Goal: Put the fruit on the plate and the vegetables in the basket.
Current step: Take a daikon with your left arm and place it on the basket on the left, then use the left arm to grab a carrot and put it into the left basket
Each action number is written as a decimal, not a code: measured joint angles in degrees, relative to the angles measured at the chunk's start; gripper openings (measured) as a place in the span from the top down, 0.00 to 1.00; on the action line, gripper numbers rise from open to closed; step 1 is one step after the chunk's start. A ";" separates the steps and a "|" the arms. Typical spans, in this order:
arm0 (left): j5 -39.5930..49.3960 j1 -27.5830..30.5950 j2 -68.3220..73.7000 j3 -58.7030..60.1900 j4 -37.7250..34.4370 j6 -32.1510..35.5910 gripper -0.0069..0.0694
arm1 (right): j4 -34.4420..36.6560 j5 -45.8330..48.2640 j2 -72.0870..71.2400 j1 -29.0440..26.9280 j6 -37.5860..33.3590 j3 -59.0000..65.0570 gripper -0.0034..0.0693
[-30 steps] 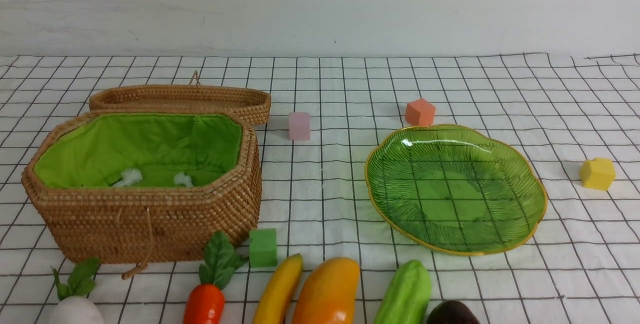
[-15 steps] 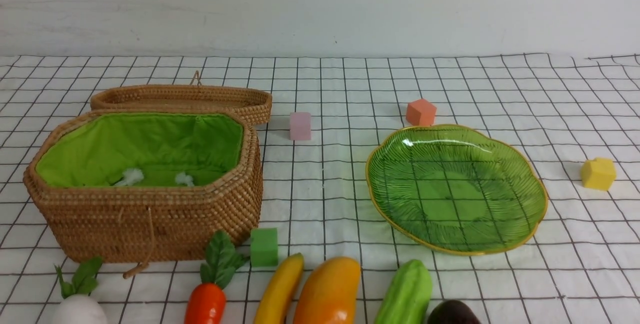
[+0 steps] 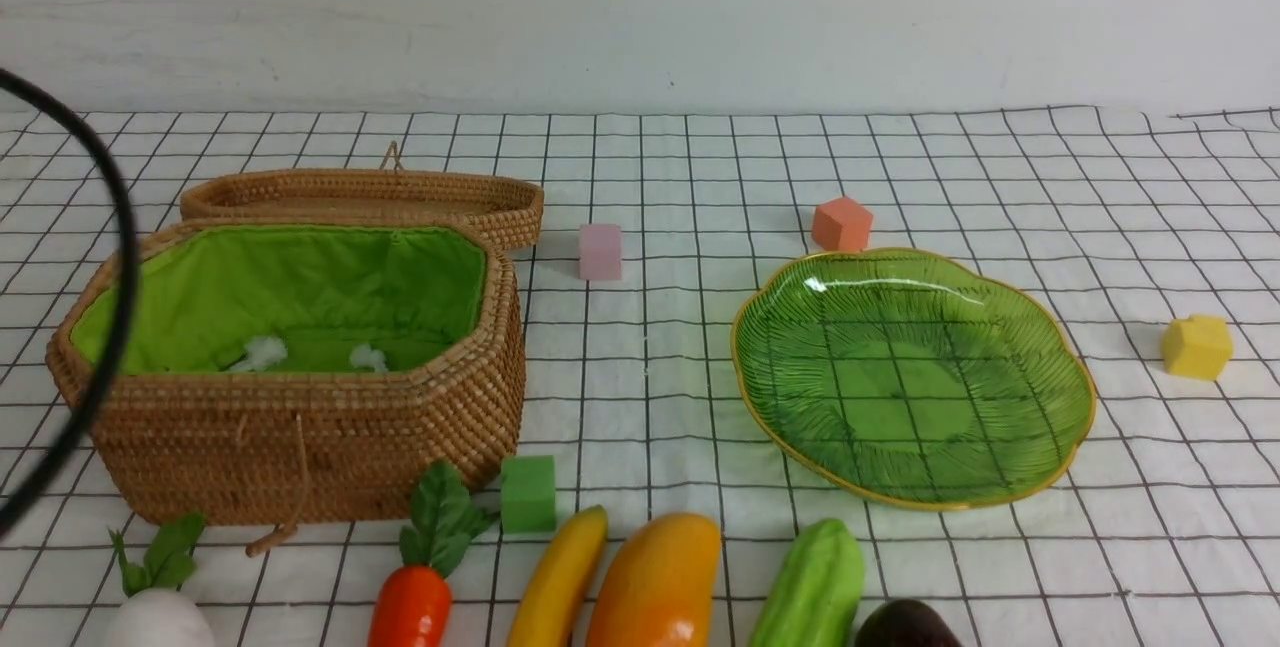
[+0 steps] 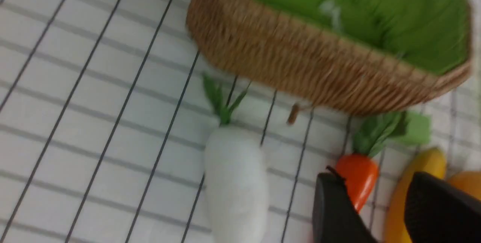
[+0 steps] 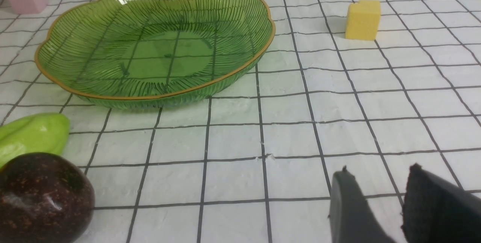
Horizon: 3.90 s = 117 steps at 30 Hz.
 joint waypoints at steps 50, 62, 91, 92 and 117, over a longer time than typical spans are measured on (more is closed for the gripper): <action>-1.88 -1.62 9.09 -11.49 -12.48 3.22 0.25 | 0.00 0.00 0.00 0.00 0.00 0.00 0.62; -3.96 -1.62 38.46 -25.29 -12.53 0.01 0.25 | 0.00 0.00 0.00 0.00 0.00 0.00 0.62; 6.30 -1.69 19.81 -13.28 -17.40 15.31 0.18 | 0.00 0.00 0.00 0.00 0.00 0.00 0.62; 5.73 -1.79 19.54 -12.53 -17.52 15.30 0.18 | 0.00 0.00 0.00 0.00 0.00 0.00 0.62; -22.99 -27.80 46.20 4.24 9.04 -11.47 0.43 | 0.00 0.00 0.00 0.00 0.00 0.00 0.62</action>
